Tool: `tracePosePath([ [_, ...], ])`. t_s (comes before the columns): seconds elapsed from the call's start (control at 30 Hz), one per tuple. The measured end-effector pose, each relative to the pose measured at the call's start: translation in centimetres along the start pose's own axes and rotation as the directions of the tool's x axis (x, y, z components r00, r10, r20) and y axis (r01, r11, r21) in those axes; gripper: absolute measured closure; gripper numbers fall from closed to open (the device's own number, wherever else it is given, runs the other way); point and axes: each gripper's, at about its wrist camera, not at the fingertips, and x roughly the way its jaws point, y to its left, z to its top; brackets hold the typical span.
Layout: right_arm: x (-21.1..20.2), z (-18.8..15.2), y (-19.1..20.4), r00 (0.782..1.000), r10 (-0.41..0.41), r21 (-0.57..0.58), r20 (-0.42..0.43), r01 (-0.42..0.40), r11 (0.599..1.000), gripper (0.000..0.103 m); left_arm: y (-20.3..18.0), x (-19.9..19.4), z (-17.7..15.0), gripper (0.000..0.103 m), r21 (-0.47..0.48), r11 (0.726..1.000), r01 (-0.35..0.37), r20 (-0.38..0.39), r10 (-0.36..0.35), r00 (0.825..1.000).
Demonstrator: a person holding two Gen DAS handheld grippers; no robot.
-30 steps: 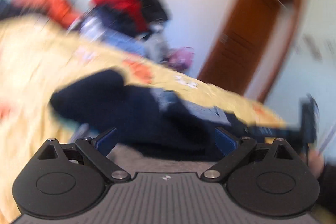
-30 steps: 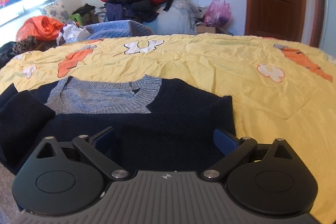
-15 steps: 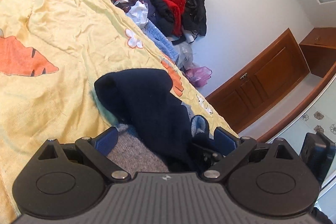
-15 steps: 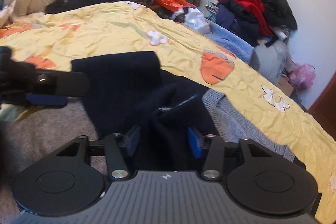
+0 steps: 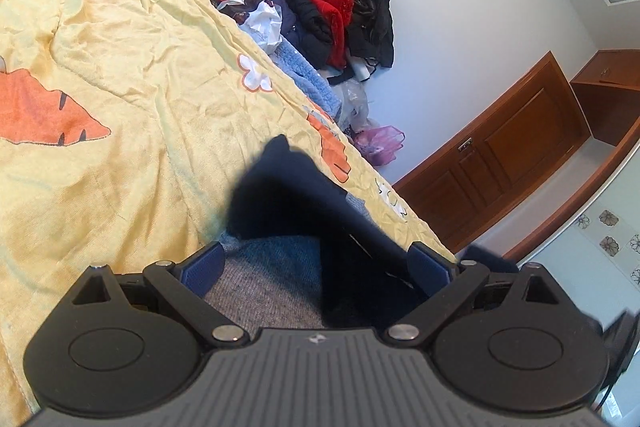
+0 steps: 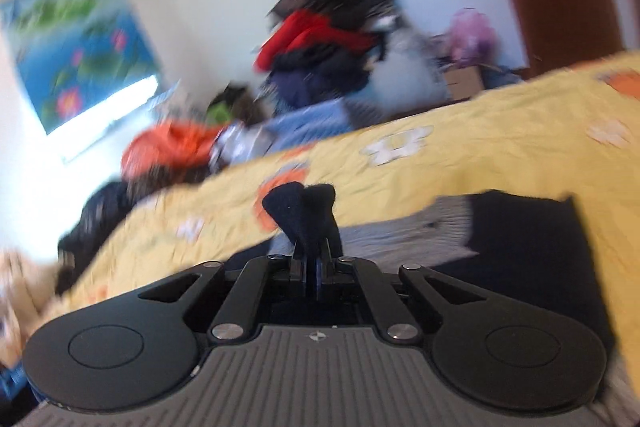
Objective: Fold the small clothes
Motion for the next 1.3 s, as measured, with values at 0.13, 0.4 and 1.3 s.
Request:
tracePosePath([
  [0.13, -2.1, -1.5, -6.8, 0.995, -0.091, 0.16, -0.045, 0.097, 0.982, 0.09, -0.2, 0.1, -0.1, 0.004, 0.012, 1.0, -0.003, -0.003, 0.003, 1.0],
  [0.4, -2.2, -2.3, -8.6, 0.996, -0.041, 0.283, -0.076, 0.061, 0.957, 0.028, -0.7, 0.2, -0.3, 0.004, 0.042, 0.999, -0.021, -0.003, 0.022, 1.0],
  [1.3, -6.5, -1.6, -4.6, 0.914, -0.332, -0.034, 0.236, 0.349, 0.937, 0.044, -11.2, 2.0, -3.1, 0.004, 0.593, 0.798, -0.107, 0.082, 0.072, 0.994],
])
